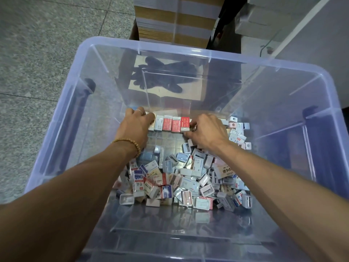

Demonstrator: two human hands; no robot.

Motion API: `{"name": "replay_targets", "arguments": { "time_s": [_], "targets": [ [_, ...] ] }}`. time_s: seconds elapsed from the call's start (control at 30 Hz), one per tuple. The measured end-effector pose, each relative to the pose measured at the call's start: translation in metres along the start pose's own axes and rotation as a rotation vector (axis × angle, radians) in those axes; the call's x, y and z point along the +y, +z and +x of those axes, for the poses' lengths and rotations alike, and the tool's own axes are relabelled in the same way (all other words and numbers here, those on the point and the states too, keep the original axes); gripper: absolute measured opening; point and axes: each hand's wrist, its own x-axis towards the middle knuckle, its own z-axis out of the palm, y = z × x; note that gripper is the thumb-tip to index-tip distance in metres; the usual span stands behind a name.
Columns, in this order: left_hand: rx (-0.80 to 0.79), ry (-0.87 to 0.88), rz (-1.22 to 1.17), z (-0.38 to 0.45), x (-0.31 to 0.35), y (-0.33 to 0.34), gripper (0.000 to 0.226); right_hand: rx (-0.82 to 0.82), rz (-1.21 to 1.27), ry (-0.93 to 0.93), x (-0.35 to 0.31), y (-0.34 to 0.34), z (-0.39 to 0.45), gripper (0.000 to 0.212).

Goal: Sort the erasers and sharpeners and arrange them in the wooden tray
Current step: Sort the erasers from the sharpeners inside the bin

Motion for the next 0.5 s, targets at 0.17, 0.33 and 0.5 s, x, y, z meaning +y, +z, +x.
{"name": "replay_targets", "arguments": {
  "time_s": [0.17,0.33,0.5],
  "targets": [
    [-0.028,-0.054,-0.014,-0.005,0.01,-0.001,0.042,0.088,-0.129,0.043,0.003,-0.002,-0.007,0.02],
    [-0.003,-0.028,0.002,-0.004,0.015,-0.002,0.041,0.13,-0.185,0.018,0.01,-0.002,-0.01,0.02],
    [-0.047,-0.071,-0.019,-0.004,0.014,-0.001,0.039,0.167,-0.152,-0.156,0.013,0.005,-0.013,0.016]
  ]
}}
